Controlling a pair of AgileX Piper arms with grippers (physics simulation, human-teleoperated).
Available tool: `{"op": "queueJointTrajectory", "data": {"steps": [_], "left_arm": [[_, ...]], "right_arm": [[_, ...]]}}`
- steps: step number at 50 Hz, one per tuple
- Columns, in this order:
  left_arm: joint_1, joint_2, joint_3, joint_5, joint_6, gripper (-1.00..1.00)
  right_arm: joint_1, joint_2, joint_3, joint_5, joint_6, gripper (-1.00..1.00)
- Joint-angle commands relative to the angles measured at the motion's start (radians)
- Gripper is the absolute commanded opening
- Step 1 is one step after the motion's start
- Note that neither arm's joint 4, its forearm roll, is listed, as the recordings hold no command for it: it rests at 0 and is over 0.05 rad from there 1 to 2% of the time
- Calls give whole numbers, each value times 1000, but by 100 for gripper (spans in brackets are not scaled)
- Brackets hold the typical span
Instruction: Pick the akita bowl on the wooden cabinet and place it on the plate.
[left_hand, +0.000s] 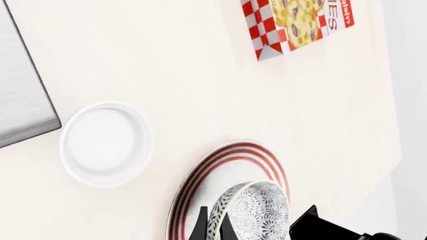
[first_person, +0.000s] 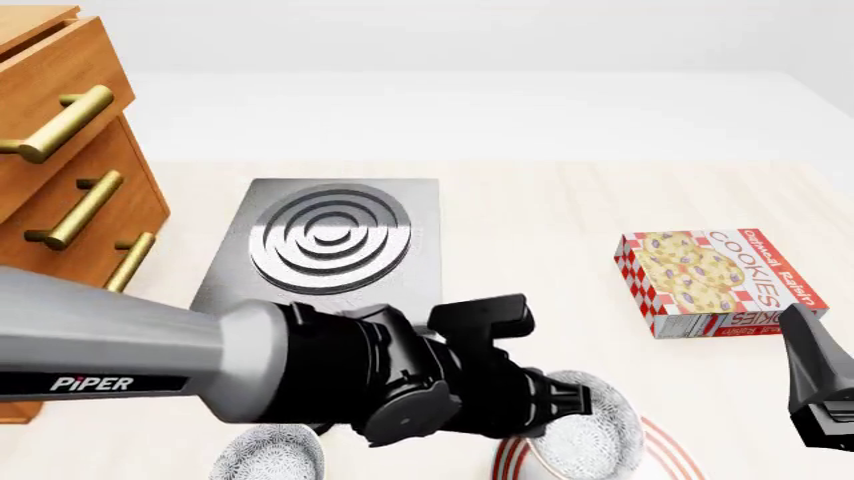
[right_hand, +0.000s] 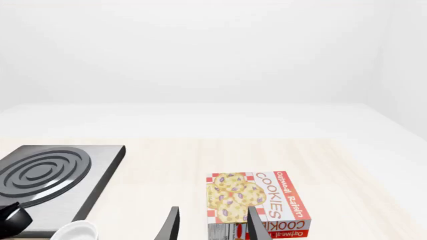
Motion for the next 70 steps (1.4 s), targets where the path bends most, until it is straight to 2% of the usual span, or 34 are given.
{"op": "queueJointTrajectory", "data": {"steps": [1,28,46,56,61,62,70], "left_arm": [[-11,15,-11,-9,1,-100],[-25,69,-54,-8,-1,-100],[-36,69,-41,-18,-6,-100],[-29,58,-37,-17,8,-100],[-13,34,-42,-8,37,-100],[-15,23,-45,-9,49,100],[-40,-21,-54,20,61,100]], "right_arm": [[0,0,0,0,0,100],[0,0,0,0,0,100],[0,0,0,0,0,100],[0,0,0,0,0,100],[0,0,0,0,0,100],[0,0,0,0,0,100],[0,0,0,0,0,100]]}}
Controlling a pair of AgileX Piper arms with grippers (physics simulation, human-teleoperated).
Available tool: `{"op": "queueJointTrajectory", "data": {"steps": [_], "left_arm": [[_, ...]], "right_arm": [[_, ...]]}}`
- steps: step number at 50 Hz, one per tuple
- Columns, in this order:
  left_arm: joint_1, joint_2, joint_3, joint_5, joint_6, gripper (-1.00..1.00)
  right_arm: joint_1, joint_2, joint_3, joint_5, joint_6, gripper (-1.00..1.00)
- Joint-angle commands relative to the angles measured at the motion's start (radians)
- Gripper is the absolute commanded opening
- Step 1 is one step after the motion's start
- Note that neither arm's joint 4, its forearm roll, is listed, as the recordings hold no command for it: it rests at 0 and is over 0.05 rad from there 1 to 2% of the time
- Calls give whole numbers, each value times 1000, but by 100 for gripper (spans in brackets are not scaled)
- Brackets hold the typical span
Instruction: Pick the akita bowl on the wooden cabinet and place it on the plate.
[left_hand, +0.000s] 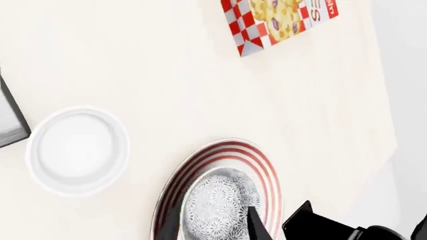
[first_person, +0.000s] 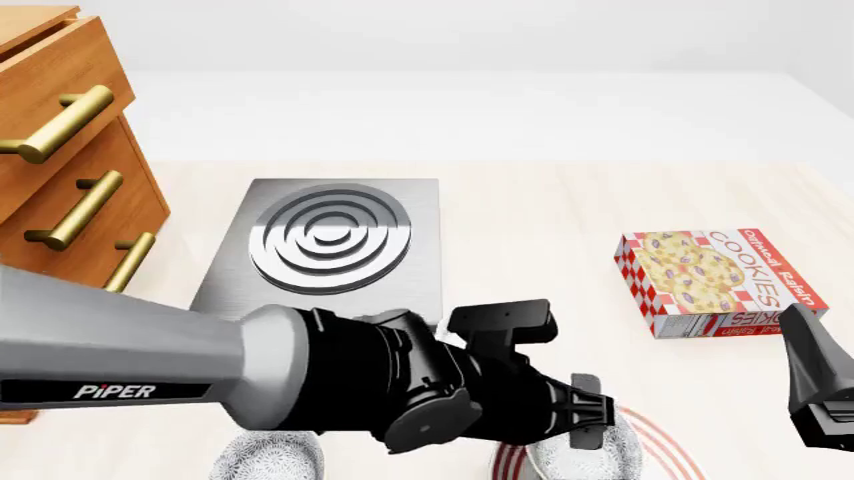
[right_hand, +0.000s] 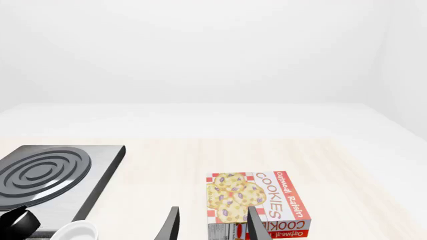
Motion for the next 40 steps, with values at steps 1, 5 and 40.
{"op": "queueJointTrajectory", "data": {"steps": [1,5,40], "left_arm": [[-13,-49,-15,26,33,100],[-16,-61,-18,41,44,100],[79,-359,3,206,135,100]], "right_arm": [[0,0,0,0,0,100],[0,0,0,0,0,100],[0,0,0,0,0,100]]}}
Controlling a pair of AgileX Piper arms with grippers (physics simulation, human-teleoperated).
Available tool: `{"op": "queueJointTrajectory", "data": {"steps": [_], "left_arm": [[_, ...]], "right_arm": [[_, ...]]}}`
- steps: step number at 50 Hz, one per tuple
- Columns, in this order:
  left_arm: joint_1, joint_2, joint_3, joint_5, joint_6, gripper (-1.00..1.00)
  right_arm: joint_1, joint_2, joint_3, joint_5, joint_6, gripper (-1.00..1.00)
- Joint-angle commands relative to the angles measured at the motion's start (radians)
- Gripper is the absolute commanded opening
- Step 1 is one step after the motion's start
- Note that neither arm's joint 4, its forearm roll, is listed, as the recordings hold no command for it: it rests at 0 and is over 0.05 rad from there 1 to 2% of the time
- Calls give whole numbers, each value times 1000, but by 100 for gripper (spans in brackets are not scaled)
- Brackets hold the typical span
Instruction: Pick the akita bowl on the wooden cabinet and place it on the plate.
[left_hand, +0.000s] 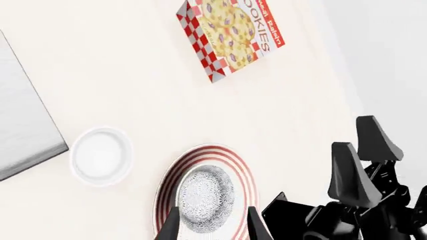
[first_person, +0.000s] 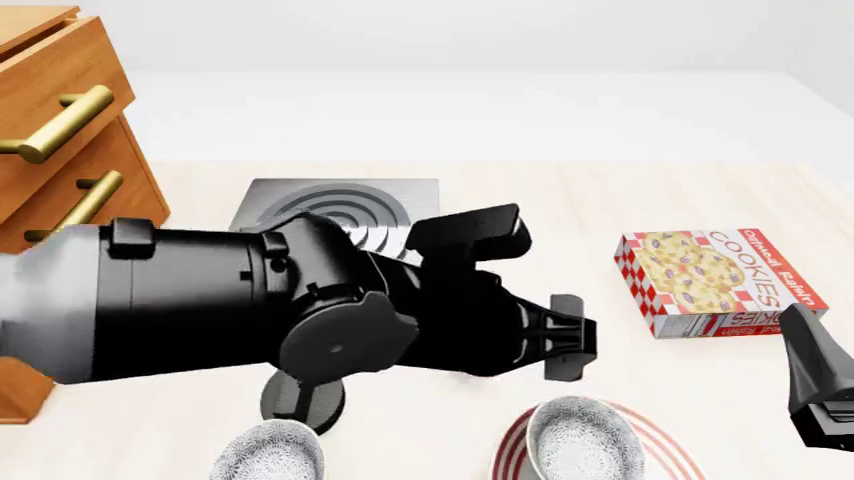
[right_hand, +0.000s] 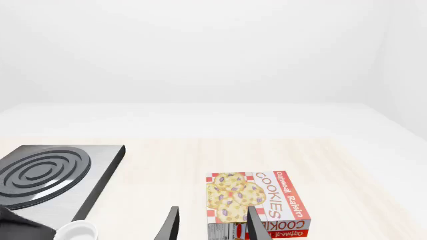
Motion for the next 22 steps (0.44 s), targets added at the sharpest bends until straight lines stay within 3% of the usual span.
{"op": "queueJointTrajectory", "data": {"steps": [1,8,22], "left_arm": [[31,-119,24,46,11,100],[49,-205,65,44,-2,100],[96,-344,320,-124,-83,100]], "right_arm": [[0,0,0,0,0,100],[0,0,0,0,0,100],[0,0,0,0,0,100]]}}
